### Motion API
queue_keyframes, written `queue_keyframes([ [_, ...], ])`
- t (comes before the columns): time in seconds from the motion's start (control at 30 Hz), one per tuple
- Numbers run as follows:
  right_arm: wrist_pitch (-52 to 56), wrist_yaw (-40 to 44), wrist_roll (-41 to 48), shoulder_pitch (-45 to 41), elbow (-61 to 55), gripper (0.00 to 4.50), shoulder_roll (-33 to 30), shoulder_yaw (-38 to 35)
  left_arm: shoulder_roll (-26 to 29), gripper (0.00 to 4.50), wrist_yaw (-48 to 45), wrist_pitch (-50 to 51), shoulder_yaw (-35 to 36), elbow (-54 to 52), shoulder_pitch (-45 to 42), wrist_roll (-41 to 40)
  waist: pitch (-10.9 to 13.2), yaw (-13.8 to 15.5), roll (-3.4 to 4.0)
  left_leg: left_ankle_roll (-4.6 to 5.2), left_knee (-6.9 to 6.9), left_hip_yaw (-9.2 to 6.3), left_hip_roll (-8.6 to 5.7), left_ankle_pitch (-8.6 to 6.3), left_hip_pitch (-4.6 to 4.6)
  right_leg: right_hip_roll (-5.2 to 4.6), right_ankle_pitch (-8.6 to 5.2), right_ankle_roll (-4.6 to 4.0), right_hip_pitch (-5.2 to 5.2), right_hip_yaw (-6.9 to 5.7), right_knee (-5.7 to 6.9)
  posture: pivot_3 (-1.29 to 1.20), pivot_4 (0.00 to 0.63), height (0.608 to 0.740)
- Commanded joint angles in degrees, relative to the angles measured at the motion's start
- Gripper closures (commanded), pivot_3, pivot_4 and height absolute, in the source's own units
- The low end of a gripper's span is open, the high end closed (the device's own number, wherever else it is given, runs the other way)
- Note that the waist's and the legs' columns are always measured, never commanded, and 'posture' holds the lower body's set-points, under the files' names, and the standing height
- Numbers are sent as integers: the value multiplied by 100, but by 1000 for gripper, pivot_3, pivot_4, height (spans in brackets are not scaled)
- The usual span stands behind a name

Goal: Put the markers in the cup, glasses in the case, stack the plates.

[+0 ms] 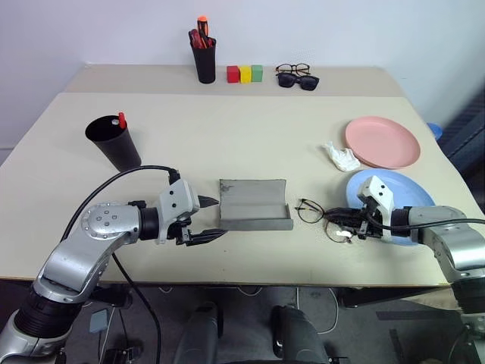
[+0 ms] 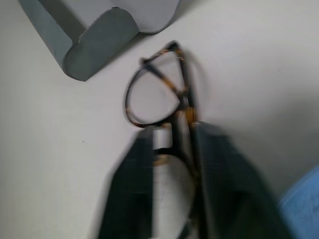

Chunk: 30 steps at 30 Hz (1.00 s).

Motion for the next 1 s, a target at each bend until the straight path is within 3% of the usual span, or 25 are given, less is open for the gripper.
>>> queue_keyframes([
  [0.03, 29, -8, 24, -21, -149, 4447, -6, -84, 62, 1104, 14, -37, 164, -166, -45, -54, 0, 3, 0, 0, 0, 0, 0, 0, 0, 0, 0, 0, 0, 0, 0, 0, 150, 740],
  [0.77, -60, 304, -20, -61, 226, 4447, -182, -122, 54, 1104, 61, -123, 180, -82, -65, -4, 0, 6, 0, 0, 0, 0, 0, 0, 0, 0, 0, 0, 0, 0, 0, 0, 150, 740],
  [0.87, -302, 338, -112, -102, 516, 3660, -123, -103, 61, 1104, 79, -102, 179, -116, -47, 1, 0, 5, 0, 0, 0, 0, 0, 0, 0, 0, 0, 0, 0, 0, 0, 0, 150, 740],
  [1.0, -508, 379, -175, -119, 729, 3660, -82, -85, 73, 1104, 101, -70, 192, -146, -23, 0, 0, 5, 0, 0, 0, 2, 0, 0, 0, 0, 0, 0, 1, 0, -1, 0, 150, 740],
])
